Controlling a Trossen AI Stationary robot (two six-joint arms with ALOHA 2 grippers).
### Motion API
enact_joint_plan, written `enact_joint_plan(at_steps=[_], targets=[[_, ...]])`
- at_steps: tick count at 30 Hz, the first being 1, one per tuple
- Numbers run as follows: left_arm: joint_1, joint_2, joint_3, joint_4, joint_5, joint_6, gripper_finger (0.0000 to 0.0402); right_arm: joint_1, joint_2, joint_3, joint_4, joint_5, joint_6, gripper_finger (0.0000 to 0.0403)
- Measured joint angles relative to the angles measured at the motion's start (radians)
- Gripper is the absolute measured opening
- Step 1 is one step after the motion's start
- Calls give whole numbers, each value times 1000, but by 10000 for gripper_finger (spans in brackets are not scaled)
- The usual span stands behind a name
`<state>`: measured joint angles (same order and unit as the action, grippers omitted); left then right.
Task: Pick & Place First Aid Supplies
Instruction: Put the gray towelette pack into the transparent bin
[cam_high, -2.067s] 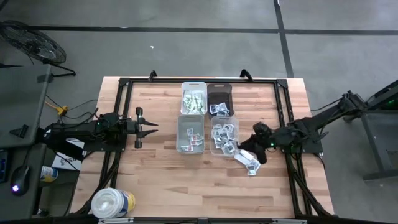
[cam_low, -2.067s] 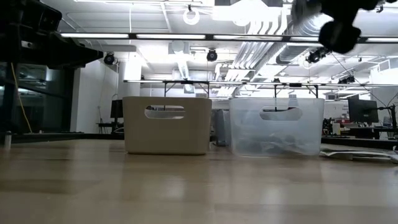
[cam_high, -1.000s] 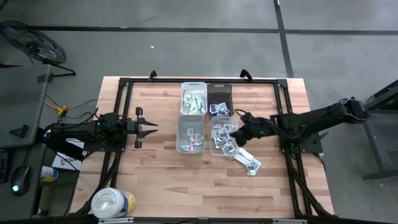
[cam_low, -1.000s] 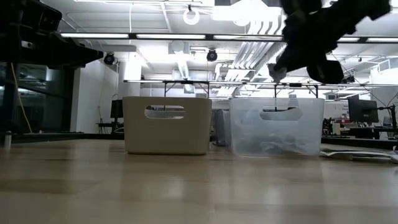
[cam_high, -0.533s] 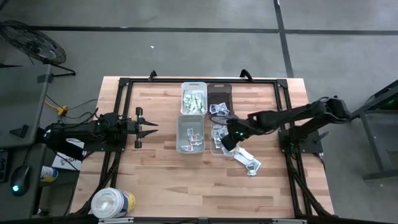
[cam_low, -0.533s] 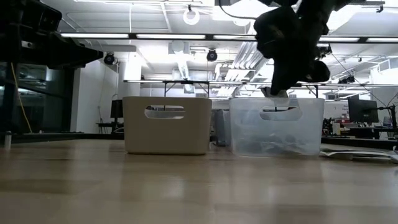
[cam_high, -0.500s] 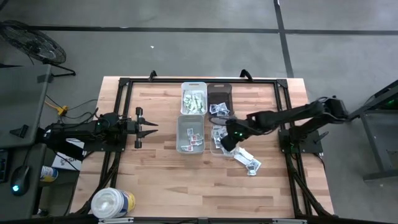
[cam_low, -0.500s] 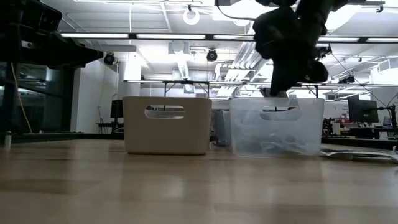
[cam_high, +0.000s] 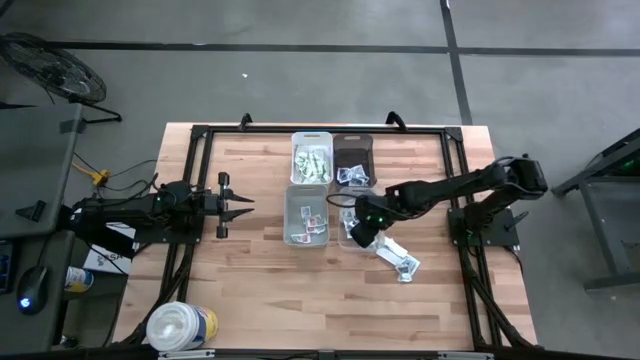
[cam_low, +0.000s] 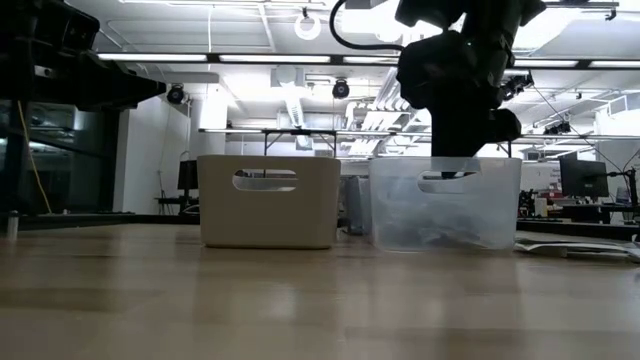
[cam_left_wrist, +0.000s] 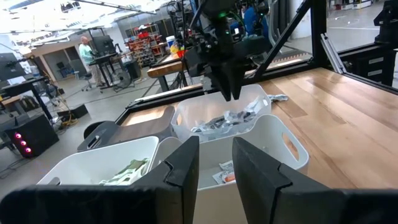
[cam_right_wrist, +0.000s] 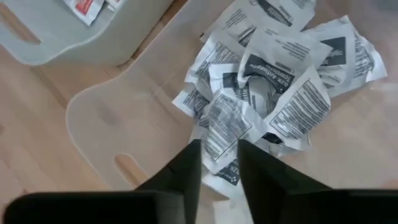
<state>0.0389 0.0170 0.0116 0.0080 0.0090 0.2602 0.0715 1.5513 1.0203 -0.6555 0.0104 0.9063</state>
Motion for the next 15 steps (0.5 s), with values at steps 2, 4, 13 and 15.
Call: enact_joint_plan(at_steps=[2, 4, 13, 15], targets=[[0, 0, 0, 0, 0, 0, 96, 0, -1, 0, 0, 7, 22, 117], [0, 0, 0, 0, 0, 0, 96, 2, -5, 0, -5, 5, 46, 137], [0, 0, 0, 0, 0, 0, 96, 106, -138, 0, -246, 36, 388, 165], [0, 0, 0, 0, 0, 0, 96, 150, -159, 0, -315, 32, 496, 165]])
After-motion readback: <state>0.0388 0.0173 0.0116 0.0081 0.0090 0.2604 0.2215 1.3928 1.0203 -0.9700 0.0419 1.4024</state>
